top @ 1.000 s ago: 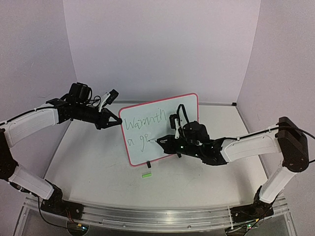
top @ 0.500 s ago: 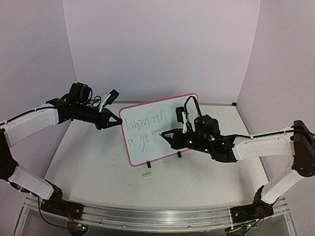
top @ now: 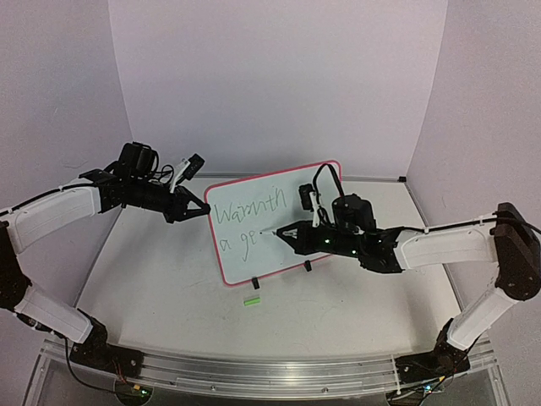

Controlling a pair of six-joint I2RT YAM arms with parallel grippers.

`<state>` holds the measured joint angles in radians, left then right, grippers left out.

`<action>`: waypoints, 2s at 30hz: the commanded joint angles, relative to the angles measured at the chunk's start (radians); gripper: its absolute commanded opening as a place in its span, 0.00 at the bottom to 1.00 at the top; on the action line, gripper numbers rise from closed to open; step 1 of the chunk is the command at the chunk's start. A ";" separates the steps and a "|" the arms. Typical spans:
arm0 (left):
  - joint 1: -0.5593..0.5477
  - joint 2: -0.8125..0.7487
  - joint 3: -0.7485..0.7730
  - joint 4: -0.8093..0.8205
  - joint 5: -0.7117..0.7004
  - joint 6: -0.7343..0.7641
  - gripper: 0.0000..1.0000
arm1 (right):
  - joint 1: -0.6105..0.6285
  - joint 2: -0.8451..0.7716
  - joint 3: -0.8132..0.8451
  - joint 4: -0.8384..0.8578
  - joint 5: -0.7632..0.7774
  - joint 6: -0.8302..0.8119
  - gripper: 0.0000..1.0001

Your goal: Write a sentence on the whiteboard

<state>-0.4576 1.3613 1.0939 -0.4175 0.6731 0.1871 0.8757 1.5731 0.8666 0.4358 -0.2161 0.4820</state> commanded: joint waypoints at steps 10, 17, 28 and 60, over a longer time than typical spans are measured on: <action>-0.030 0.036 -0.006 -0.101 -0.040 0.038 0.00 | -0.006 0.061 0.096 -0.017 0.024 -0.005 0.00; -0.030 0.037 -0.006 -0.102 -0.039 0.038 0.00 | -0.007 0.066 0.094 -0.035 0.064 0.005 0.00; -0.032 0.038 -0.006 -0.101 -0.038 0.038 0.00 | -0.007 0.093 0.053 -0.052 0.067 0.026 0.00; -0.033 0.030 -0.006 -0.105 -0.043 0.039 0.00 | -0.006 0.014 0.058 0.014 0.098 0.062 0.00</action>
<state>-0.4595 1.3613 1.0939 -0.4156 0.6666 0.1867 0.8776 1.6310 0.9287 0.3905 -0.1836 0.5358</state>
